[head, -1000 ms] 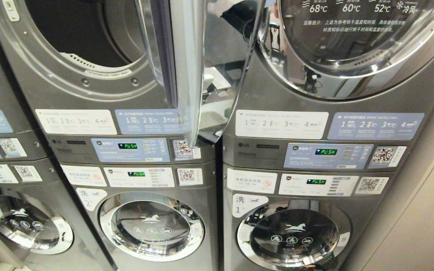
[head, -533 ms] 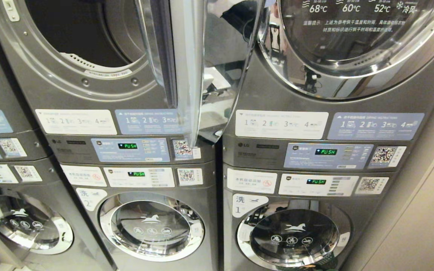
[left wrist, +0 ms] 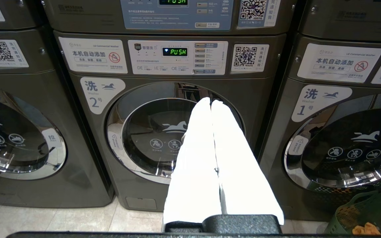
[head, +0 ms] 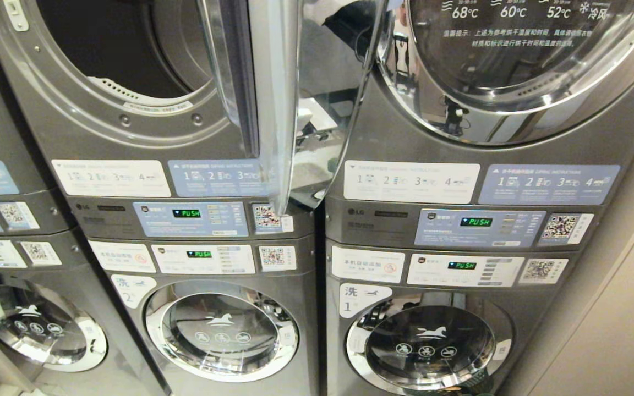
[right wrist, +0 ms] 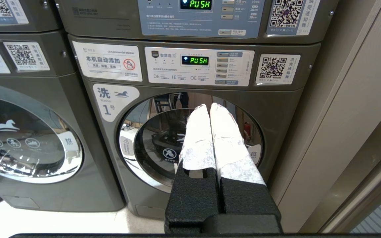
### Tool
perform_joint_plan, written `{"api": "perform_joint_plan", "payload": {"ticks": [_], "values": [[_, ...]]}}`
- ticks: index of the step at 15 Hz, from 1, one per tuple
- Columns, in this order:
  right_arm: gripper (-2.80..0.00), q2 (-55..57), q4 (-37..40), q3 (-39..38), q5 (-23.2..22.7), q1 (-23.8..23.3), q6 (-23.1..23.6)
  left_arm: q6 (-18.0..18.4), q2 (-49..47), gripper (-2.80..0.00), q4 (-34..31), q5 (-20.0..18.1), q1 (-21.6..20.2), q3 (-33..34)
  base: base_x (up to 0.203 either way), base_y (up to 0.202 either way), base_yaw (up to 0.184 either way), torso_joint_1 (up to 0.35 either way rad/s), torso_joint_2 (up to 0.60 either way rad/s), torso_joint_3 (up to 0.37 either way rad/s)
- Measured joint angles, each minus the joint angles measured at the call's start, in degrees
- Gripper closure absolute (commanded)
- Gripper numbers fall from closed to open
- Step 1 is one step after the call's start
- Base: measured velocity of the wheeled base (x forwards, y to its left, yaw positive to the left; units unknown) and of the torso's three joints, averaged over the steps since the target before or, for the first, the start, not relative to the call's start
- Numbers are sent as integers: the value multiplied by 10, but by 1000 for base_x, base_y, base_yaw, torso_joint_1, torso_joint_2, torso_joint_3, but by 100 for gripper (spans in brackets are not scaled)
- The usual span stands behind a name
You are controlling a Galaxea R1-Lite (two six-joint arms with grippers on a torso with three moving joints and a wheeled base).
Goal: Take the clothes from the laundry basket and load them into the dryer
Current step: Take the clothes out of the basket
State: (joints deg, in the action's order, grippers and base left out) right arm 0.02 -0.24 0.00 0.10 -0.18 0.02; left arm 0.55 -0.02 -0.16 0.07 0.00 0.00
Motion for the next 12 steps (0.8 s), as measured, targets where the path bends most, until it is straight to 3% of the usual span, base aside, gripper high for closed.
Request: {"api": "perform_joint_plan", "payload": {"ticks": [12], "values": [[0,0,0,0,0,0,2,0,0,0,0,0,0,0,0,0,0,-18,36,21]]}}
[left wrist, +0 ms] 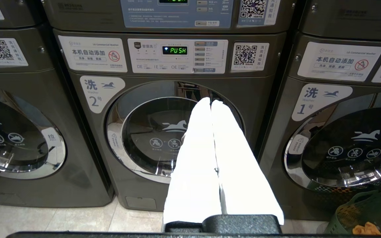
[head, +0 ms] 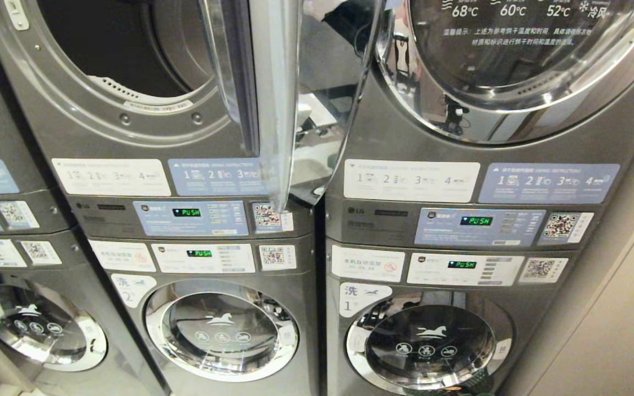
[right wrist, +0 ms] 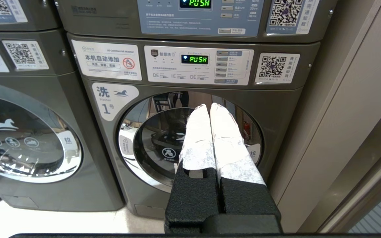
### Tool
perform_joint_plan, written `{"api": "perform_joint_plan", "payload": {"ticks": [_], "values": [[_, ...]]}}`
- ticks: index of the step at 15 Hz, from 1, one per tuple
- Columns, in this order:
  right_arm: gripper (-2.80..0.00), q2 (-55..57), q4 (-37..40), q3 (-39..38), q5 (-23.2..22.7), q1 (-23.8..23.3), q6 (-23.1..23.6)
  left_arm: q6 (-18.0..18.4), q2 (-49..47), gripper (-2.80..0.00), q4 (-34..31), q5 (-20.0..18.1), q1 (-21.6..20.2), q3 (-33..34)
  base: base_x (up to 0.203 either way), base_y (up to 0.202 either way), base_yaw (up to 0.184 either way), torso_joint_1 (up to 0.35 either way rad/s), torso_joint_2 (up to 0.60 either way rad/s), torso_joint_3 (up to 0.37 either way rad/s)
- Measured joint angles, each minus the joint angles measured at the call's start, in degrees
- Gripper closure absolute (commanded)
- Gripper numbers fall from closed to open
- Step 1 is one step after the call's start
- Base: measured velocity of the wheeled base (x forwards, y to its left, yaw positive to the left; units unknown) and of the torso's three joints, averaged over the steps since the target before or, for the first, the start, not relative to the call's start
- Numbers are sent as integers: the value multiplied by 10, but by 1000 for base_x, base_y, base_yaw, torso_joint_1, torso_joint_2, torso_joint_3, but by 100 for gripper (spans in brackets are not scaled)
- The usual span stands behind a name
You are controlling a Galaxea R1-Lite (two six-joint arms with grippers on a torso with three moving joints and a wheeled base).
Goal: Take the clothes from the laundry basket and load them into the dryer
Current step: Take the clothes out of the basket
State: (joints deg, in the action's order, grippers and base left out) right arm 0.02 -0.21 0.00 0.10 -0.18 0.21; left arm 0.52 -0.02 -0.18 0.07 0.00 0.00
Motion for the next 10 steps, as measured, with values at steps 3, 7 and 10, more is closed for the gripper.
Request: {"api": "perform_joint_plan", "payload": {"ticks": [3,7,10], "values": [[0,0,0,0,0,0,0,0,0,0,0,0,0,0,0,0,0,-77,181,87],[0,0,0,0,0,0,-1,0,0,0,1,0,0,0,0,0,0,-95,204,109],[0,0,0,0,0,1,-2,0,0,0,0,0,0,0,0,0,0,-116,254,138]]}}
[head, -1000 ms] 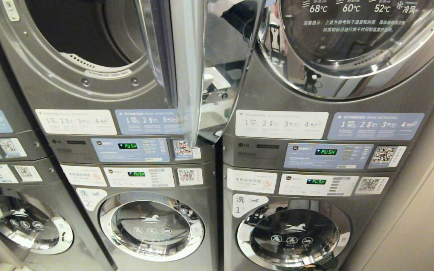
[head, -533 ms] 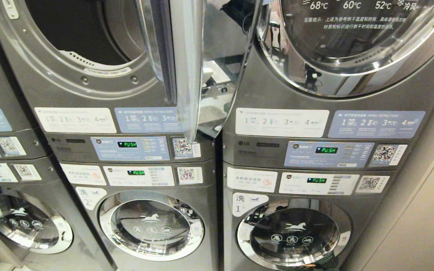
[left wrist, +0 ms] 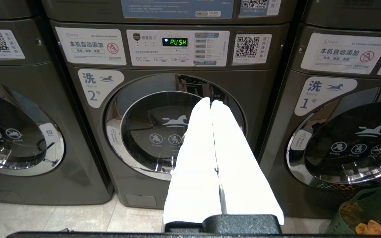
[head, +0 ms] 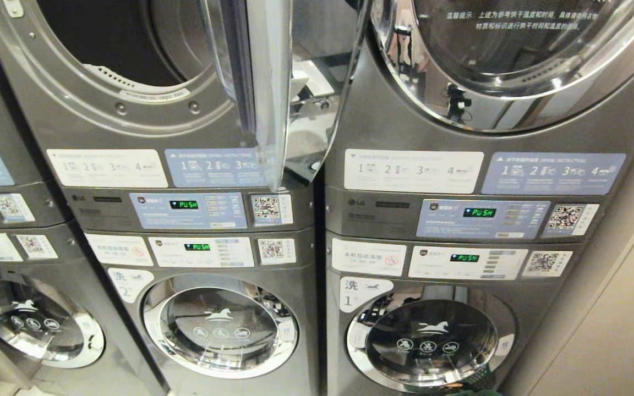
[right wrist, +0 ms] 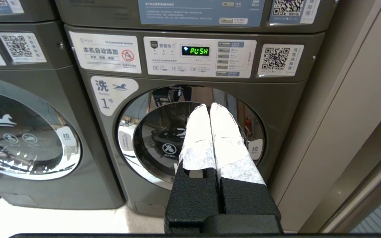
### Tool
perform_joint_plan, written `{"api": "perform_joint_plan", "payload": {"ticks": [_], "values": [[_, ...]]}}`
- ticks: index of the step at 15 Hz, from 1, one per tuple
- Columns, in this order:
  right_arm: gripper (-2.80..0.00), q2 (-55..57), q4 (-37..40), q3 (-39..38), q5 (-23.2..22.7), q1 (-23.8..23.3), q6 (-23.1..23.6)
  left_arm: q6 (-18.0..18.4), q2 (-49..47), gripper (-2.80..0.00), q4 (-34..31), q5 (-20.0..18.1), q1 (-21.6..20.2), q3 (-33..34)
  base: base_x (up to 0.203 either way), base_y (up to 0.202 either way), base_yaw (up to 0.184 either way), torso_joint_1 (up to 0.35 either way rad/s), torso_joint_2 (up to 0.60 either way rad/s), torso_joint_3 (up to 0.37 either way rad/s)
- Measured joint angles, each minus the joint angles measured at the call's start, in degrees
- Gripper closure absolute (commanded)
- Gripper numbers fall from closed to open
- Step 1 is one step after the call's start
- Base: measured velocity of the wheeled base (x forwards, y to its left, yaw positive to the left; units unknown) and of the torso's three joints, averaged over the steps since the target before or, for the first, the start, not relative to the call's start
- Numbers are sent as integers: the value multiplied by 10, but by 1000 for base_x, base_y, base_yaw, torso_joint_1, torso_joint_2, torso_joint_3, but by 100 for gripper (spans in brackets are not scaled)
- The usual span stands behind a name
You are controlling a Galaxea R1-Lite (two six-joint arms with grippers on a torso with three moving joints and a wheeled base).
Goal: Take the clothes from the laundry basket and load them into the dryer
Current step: Take the clothes out of the basket
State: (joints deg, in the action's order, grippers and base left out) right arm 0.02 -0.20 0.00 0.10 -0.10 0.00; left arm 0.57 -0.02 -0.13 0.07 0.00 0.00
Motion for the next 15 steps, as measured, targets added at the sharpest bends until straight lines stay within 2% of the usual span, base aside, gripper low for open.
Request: {"api": "perform_joint_plan", "payload": {"ticks": [15], "values": [[0,0,0,0,0,0,-1,4,0,0,0,0,0,0,0,0,0,-134,315,176]]}}
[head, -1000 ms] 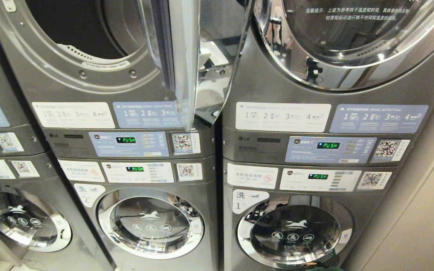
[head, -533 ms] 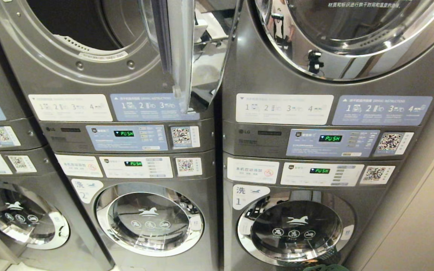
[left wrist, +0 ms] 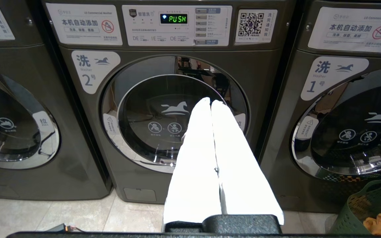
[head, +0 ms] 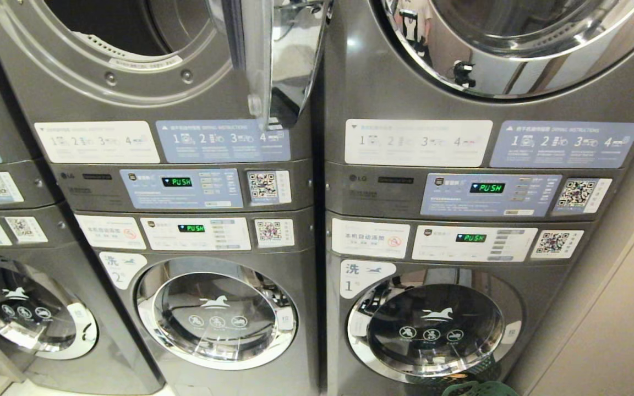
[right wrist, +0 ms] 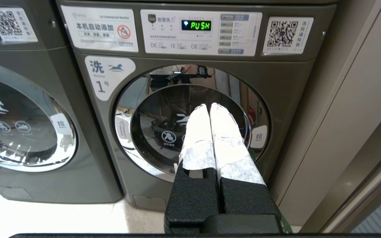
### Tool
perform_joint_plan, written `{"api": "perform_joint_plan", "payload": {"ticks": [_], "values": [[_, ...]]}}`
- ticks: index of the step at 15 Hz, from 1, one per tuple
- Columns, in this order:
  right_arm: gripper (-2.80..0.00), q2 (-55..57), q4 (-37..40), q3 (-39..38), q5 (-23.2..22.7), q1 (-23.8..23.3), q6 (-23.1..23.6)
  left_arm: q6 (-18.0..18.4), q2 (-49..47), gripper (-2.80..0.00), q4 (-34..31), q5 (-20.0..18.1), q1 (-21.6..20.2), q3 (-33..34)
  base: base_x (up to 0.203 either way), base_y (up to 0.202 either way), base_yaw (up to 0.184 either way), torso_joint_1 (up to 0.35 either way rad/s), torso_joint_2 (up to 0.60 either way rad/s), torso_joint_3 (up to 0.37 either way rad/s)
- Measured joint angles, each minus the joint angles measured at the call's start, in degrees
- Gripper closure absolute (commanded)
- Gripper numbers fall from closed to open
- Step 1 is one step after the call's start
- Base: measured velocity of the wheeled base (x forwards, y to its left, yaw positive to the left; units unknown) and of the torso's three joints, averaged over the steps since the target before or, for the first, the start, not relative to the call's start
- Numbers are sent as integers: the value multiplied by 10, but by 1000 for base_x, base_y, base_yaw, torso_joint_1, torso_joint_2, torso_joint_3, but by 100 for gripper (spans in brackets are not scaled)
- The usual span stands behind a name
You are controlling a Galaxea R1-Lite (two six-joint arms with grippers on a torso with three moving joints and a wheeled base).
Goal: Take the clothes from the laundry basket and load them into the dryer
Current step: Take the clothes out of the basket
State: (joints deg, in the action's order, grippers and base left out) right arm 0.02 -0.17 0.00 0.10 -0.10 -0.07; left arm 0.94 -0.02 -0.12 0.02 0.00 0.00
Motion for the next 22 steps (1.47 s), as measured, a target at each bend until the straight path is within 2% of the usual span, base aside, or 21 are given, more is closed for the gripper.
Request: {"api": "perform_joint_plan", "payload": {"ticks": [8,22], "values": [[0,0,0,0,0,0,0,-8,0,0,-1,0,0,0,0,0,0,-155,365,210],[0,0,0,0,0,0,0,-8,0,0,0,0,0,0,0,0,0,-192,527,330]]}}
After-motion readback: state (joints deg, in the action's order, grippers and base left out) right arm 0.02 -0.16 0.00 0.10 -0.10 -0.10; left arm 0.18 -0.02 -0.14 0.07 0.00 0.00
